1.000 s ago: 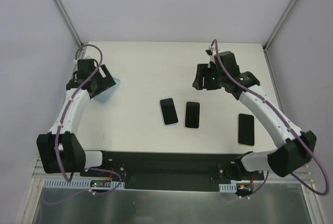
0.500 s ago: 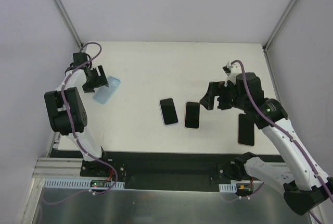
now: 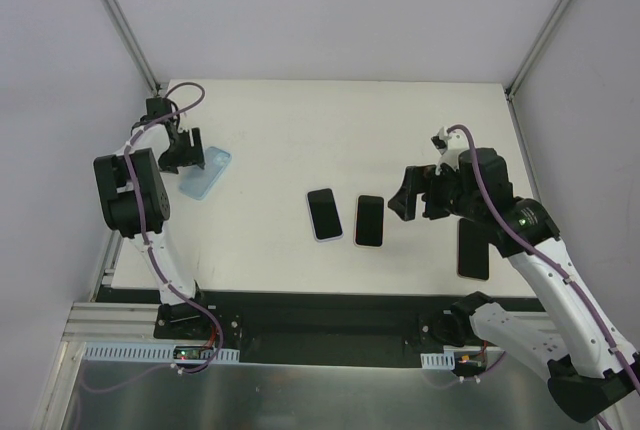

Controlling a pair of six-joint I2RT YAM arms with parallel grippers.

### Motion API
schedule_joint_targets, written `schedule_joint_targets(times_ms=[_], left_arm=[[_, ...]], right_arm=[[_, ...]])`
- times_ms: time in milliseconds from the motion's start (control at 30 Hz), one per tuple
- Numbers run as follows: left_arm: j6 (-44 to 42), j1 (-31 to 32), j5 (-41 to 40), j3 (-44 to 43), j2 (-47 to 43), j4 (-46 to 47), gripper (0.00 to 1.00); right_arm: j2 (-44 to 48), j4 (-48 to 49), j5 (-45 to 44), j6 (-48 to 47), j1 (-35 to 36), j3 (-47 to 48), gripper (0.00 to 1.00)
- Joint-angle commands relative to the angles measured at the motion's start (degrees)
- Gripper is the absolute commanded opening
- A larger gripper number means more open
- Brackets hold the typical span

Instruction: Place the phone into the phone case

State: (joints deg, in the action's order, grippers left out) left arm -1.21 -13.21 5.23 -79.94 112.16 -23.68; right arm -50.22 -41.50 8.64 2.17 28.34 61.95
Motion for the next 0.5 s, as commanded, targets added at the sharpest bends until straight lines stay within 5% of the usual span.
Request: schedule_joint_targets(times_ms=[0, 167, 300, 467], left_arm=[[-3.44, -0.15, 2.06, -2.06, 2.01, -1.54, 0.71], [-1.95, -0.06, 0.30, -1.62, 3.15, -2.95, 0.56], [-0.29, 1.16, 3.72, -1.62, 2.54, -5.05, 0.24], [6.83, 4.85, 7.06, -0.40, -0.97, -9.36, 0.00]], right_arm=[[0.65, -1.83, -0.91, -1.74, 0.14, 1.06, 0.96], [0.91, -1.83, -2.67, -1.74, 0.14, 1.59, 0.96], [0.56, -2.01, -6.43, -1.48, 0.05, 0.89, 0.96], [-2.68, -3.67, -14.97, 0.02, -1.44, -0.61, 0.96]])
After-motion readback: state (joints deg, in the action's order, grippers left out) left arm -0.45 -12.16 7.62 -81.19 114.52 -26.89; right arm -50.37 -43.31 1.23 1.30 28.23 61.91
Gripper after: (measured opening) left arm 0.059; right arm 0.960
